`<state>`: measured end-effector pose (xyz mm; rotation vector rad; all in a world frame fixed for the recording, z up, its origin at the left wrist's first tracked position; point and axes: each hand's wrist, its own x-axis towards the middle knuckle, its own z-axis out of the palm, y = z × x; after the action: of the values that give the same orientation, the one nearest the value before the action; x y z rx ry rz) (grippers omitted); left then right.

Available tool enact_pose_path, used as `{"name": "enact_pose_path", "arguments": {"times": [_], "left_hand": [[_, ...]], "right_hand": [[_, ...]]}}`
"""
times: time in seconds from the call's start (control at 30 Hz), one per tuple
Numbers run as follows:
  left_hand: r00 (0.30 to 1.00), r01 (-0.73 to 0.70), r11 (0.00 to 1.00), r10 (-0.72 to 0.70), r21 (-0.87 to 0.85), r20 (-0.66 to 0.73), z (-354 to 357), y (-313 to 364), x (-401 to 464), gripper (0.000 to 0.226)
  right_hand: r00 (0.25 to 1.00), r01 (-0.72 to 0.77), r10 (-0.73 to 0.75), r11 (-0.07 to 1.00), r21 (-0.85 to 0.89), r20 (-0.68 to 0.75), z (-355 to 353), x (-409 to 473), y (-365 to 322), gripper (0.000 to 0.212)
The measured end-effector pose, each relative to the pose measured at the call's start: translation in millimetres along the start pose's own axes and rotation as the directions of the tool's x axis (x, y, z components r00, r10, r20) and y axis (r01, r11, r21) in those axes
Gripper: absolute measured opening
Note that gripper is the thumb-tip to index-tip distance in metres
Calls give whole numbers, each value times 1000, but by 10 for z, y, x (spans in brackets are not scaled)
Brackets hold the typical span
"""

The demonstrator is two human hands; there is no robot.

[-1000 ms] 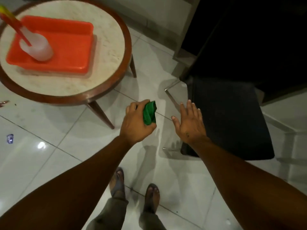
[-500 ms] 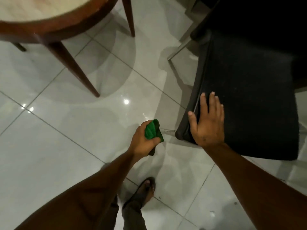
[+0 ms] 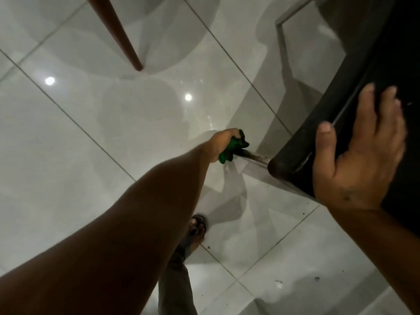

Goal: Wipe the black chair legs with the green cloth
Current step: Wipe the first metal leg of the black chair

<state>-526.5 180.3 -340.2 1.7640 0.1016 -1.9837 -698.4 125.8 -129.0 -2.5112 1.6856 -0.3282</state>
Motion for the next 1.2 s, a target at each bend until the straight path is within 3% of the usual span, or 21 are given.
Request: {"name": "enact_pose_path", "arguments": {"times": [0.13,0.3,0.4,0.53,0.63,0.7,0.77,0.87,0.9,1.03,1.1,1.2], "left_hand": [[996,40,993,-30,108,-87,140,1,355,43],[988,7,984,20,176,-151,302,17,108,25],[988,-64,998,63,-7,-141,415,66,-435,34],[969,-245,944,246,-219,-22,479,-117,-1145,52],[958,-275,916,288,-292,1,507,-158,-1202,58],[969,-249,944,244,-218,-49,521,-51,-943,60],[988,-125,980,109,-153,-105,493,40,-574,56],[987,56,969,-91,-242,-136,371,16,-148,29],[983,82,965,-120,-248,-142,348,-4,-95,29],[986,2,989,-26,-148,-162,447,129,-520,51],[995,-66,949,39,-310,-92,563,83,-1026,65],[987,-120,810,157,-573,15,717,-129,-1664,63]], "right_hand": [[999,22,-22,1000,2,-28,42,5,43,73],[1000,12,-12,1000,-13,-2,-1,11,-25,75],[1000,-10,10,1000,-9,18,-64,13,-99,73],[999,-12,12,1000,3,30,-70,13,-109,72],[1000,-6,6,1000,-4,24,-56,18,-95,73],[1000,-10,10,1000,0,21,-46,11,-95,72],[1000,-9,9,1000,-2,18,-41,7,-97,72],[1000,-4,4,1000,-5,23,-46,-8,-82,73],[1000,-4,4,1000,-3,25,-43,-5,-80,73],[1000,-8,8,1000,-6,23,-53,-5,-93,73],[999,-13,13,1000,-6,31,-63,-7,-105,74],[999,-9,10,1000,-7,39,-65,-7,-102,73]]}}
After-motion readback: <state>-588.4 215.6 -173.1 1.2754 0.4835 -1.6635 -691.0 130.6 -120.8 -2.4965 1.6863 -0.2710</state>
